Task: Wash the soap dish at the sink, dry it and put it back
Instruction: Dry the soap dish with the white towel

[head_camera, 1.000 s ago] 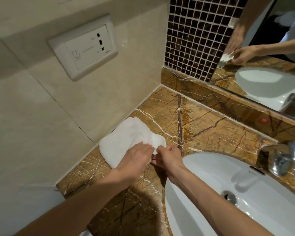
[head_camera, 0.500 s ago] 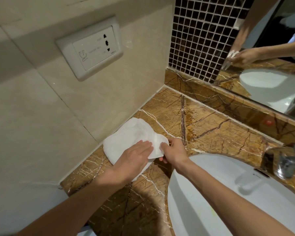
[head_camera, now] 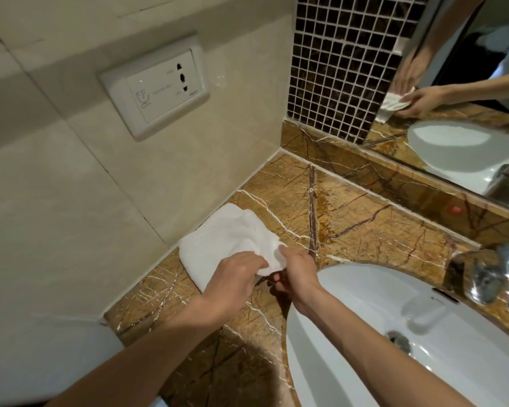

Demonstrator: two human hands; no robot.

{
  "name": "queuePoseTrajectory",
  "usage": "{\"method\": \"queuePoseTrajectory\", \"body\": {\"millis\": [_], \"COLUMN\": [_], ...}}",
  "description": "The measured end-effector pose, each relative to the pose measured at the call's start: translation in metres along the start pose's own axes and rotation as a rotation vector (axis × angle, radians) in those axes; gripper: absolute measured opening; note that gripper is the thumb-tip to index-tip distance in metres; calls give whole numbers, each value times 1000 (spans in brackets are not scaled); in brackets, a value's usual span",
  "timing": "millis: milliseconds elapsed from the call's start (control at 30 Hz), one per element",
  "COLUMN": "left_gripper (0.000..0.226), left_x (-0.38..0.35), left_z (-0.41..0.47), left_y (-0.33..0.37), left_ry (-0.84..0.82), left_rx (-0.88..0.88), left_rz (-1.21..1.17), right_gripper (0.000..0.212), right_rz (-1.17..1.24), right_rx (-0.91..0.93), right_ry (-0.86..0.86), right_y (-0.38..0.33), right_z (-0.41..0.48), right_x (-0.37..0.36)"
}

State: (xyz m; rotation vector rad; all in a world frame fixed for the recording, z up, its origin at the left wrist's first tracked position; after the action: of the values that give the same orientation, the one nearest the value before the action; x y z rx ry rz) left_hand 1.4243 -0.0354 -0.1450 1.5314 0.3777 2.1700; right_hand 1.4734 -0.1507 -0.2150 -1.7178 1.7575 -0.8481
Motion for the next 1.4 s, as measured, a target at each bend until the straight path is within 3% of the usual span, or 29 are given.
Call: {"method": "queuePoseTrajectory", "body": {"millis": [100,167,300,367,633,833,933,1167,1400], "left_gripper": [30,35,47,47,30,32,43,34,36], "left_x": [5,0,-15,-18,-2,-12,-22,-15,-14], "left_z": [-4,-6,-4,-2,-5,-3,-3,-4,-3], "left_y": [2,2,6,10,20,21,17,14,13], "left_ry": [1,-22,-99,-109,49,-26,-96,0,-27], "left_rx": [-72,-83,-44,-28,23,-61,-41,108,11], "left_rz": [-29,26,114,118,50,149,131,34,30], "right_gripper": [24,21,38,42,42,43,44,41,41], "right_rz": [-54,-119,-255,-305,-356,-391,-394,-389,-424], "right_rx": [-5,120,464,529,595,569,561,515,555], "right_ry": [-87,-23,145,208,304,301,292,304,326], "right_y": [-6,-10,-22,-24,-25,-21,-21,-18,-22], "right_z": [4,4,-6,-10,-18,-14,-13,-11,-11], "right_x": [-1,-1,-4,-2,3,9,11,14,11]}}
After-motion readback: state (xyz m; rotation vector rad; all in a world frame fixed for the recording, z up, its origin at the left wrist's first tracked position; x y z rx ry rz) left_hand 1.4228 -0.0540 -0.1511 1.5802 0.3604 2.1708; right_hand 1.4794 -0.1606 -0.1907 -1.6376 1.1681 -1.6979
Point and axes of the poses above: each hand's wrist, its own z-axis towards the middle knuckle, its own x-axis out of the back of the hand, y = z × x, the point moved 6 cm from there along z, towards the middle knuckle, and after that the axes turned 13 degrees about y, right-handed, at the moved point
